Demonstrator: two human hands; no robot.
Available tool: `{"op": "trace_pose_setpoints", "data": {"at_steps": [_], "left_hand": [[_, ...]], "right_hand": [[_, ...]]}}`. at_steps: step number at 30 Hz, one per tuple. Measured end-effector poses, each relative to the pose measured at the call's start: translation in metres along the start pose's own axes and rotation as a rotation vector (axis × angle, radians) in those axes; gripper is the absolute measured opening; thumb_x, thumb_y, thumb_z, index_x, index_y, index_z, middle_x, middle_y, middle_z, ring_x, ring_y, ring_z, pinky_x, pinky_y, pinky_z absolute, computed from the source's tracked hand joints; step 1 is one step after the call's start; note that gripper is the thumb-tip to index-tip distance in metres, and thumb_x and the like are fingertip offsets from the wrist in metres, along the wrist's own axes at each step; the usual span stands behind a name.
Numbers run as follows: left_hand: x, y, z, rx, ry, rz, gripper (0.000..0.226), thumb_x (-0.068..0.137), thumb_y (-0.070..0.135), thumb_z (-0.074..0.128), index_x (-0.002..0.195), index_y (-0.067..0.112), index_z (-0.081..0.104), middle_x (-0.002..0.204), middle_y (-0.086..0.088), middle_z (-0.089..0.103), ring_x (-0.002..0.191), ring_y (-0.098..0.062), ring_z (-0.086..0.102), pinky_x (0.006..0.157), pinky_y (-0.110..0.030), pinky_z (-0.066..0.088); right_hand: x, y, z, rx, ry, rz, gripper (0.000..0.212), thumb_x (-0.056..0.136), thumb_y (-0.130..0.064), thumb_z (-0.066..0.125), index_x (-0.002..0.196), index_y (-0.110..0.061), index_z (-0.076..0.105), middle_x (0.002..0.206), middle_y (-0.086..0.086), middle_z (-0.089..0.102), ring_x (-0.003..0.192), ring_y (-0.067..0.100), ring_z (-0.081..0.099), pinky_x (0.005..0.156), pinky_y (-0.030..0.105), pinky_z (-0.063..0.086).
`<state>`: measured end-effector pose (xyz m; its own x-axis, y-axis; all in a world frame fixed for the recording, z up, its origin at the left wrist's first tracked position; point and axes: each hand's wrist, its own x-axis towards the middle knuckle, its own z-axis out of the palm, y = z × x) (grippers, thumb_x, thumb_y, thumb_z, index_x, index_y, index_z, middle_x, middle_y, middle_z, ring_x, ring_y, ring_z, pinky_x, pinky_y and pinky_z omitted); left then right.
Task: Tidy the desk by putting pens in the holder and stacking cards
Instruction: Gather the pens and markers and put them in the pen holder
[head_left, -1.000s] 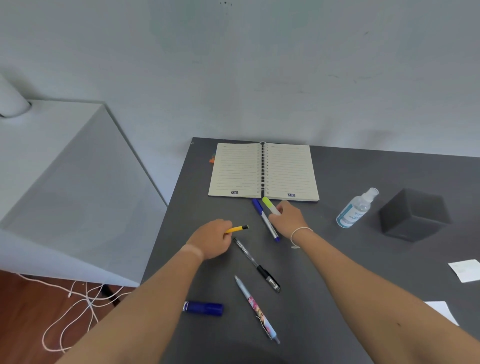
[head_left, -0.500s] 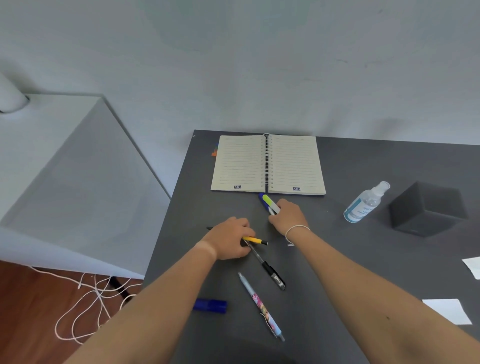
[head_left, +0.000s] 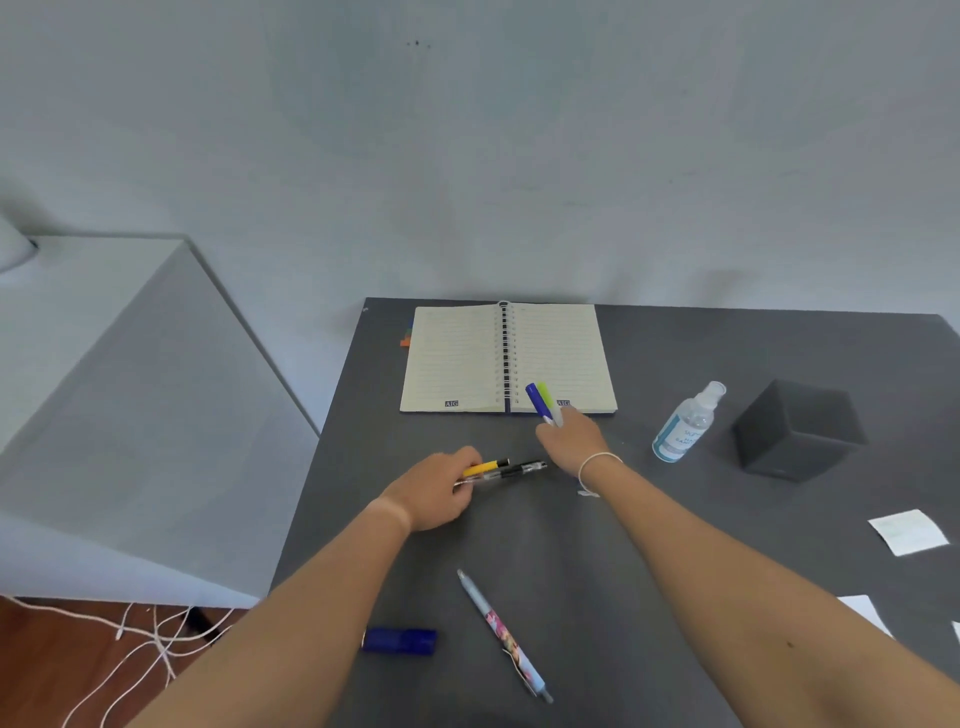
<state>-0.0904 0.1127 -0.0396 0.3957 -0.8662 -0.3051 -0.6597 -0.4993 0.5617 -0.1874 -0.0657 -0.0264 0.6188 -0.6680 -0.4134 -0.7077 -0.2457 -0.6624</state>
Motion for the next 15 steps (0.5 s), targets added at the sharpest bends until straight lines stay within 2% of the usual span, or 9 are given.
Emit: {"op": "trace_pose_setpoints", "data": {"at_steps": [2,3,6,7,10,13,15], "left_hand": [[0.001,0.004,-0.007,-0.077,0.040,-0.005,0.034,0.089,0.012,0.042,0.121,0.021,0.048,0.096,-0.007,0.062,0.083,-0.024,0.056,0.075,-0.031,0.042],[0.002,0.007,-0.012,-0.127,0.058,-0.010,0.036,0.089,0.011,0.041,0.121,0.024,0.049,0.093,-0.003,0.062,0.079,-0.021,0.055,0.073,-0.030,0.043],[0.011,0.019,-0.026,-0.261,0.115,-0.069,0.022,0.086,0.007,0.038,0.094,0.016,0.056,0.074,0.004,0.052,0.068,-0.018,0.048,0.063,-0.027,0.039],[0.014,0.024,-0.032,-0.307,0.132,-0.097,0.019,0.086,0.007,0.038,0.091,0.013,0.055,0.073,0.003,0.051,0.068,-0.018,0.047,0.062,-0.026,0.039],[0.027,0.044,-0.046,-0.495,0.171,-0.141,0.025,0.090,0.009,0.037,0.106,0.018,0.053,0.080,0.000,0.052,0.069,-0.017,0.050,0.061,-0.022,0.044],[0.042,0.071,-0.061,-0.656,0.253,-0.174,0.023,0.088,0.008,0.034,0.094,0.020,0.052,0.077,-0.002,0.050,0.065,-0.016,0.049,0.060,-0.025,0.046],[0.051,0.093,-0.069,-0.746,0.289,-0.163,0.019,0.089,0.011,0.033,0.087,0.020,0.051,0.071,-0.002,0.048,0.058,-0.015,0.045,0.054,-0.024,0.043]], "right_hand": [[-0.002,-0.008,-0.010,0.051,0.011,-0.008,0.018,0.086,-0.021,0.042,0.070,-0.016,0.036,0.072,0.003,0.044,0.057,0.015,0.037,0.050,0.028,0.028],[-0.004,-0.012,-0.015,0.080,0.022,-0.010,0.020,0.087,-0.021,0.041,0.069,-0.017,0.035,0.071,0.002,0.042,0.057,0.016,0.036,0.051,0.028,0.027],[-0.008,-0.026,-0.033,0.195,0.060,-0.009,0.016,0.087,-0.019,0.040,0.073,-0.013,0.036,0.071,0.004,0.041,0.059,0.020,0.036,0.056,0.027,0.030],[-0.009,-0.030,-0.041,0.248,0.070,-0.008,0.012,0.087,-0.017,0.039,0.077,-0.011,0.038,0.073,0.006,0.042,0.062,0.022,0.037,0.057,0.028,0.031],[-0.016,-0.044,-0.068,0.387,0.086,-0.025,0.006,0.086,-0.012,0.037,0.088,-0.009,0.042,0.078,0.008,0.044,0.063,0.023,0.041,0.053,0.028,0.036],[-0.023,-0.054,-0.099,0.481,0.127,-0.054,0.011,0.088,-0.009,0.035,0.096,-0.008,0.043,0.073,0.005,0.046,0.055,0.018,0.044,0.051,0.026,0.039],[-0.026,-0.056,-0.122,0.540,0.166,-0.065,0.009,0.088,-0.011,0.035,0.088,-0.010,0.043,0.071,0.006,0.047,0.054,0.017,0.044,0.050,0.025,0.038]]}}
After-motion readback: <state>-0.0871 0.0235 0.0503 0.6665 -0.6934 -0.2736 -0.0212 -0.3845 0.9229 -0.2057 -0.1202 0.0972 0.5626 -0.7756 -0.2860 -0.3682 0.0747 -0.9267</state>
